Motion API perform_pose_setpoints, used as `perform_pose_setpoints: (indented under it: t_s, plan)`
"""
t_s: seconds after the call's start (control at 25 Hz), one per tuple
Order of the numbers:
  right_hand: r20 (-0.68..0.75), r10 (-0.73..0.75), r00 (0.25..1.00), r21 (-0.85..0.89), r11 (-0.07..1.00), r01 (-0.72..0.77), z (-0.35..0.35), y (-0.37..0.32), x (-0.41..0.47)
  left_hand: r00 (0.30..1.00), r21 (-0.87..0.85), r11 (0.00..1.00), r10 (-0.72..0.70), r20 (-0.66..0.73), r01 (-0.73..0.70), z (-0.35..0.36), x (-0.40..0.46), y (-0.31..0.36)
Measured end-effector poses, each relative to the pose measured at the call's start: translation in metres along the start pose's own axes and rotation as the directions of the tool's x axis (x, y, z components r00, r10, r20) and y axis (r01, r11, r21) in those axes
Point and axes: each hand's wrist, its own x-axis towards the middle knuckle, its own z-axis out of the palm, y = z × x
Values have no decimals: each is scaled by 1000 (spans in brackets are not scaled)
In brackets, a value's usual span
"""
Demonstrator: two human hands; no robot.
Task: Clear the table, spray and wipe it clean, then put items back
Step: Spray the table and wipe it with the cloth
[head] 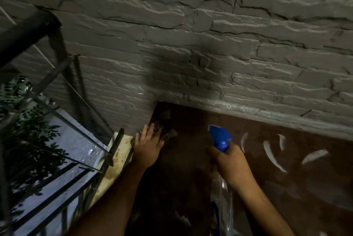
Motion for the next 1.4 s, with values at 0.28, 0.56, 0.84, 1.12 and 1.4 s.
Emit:
perform_pose_setpoints:
  t_s: [0.28,0.56,0.84,1.12,1.4]
  plan:
    - [40,38,998,-19,999,-37,8,-1,-18,850,-2,854,517,101,-520,33,-96,13]
    - [32,-4,999,-38,999,5,14,4,-29,954,-9,959,281,99,-282,20,-56,39]
    - [72,20,997,-80,997,-14,24,14,-42,996,62,997,-49,81,44,5,-58,13]
    - [171,-6,985,-100,995,23,17,21,-64,993,-18,994,109,55,-108,22,-118,9]
    - [188,-85,979,-146,983,113,-5,33,-92,942,-20,947,321,95,-321,41,-193,52]
